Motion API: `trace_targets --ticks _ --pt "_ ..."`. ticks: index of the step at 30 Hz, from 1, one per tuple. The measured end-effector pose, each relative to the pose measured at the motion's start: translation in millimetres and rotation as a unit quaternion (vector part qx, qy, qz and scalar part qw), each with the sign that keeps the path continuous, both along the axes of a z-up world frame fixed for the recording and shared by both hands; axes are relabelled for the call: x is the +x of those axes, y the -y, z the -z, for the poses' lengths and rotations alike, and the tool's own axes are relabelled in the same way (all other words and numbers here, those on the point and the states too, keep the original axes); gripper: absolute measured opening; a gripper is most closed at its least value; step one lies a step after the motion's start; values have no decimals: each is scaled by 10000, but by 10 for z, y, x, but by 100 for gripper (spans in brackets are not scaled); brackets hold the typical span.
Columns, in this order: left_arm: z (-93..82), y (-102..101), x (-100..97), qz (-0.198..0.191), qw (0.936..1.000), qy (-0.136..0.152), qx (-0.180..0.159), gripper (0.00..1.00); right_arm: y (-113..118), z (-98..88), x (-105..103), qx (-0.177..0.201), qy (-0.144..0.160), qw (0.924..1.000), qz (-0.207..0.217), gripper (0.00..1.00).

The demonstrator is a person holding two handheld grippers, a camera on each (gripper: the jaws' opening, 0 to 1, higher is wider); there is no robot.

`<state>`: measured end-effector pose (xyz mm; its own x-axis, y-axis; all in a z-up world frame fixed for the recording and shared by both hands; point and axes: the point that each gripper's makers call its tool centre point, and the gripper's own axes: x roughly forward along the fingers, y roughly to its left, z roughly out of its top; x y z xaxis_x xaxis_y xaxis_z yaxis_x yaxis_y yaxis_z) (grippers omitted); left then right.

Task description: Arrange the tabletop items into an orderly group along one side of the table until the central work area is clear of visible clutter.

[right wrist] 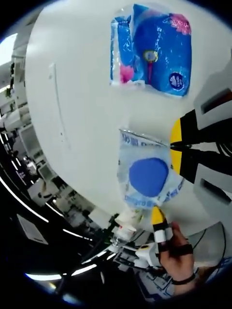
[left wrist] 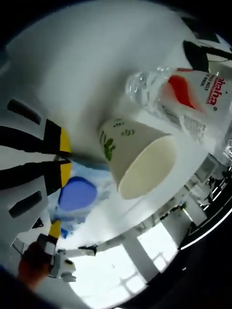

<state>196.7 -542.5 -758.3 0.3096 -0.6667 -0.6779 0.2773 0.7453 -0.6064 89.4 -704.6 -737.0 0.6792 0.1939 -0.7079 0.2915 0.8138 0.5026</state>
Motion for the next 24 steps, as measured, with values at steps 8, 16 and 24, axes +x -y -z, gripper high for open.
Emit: trace_targets --ticks 8,16,24 --pt "3 36 35 -74 10000 6 -14 1 -10 -26 -2 43 36 9999 150 0" --pt "-10 37 39 -84 10000 -6 -48 2 14 -12 34 32 64 9999 149 0" --pt "-29 -17 26 3 9999 -12 -99 8 -9 -24 32 -16 50 10000 58 3"
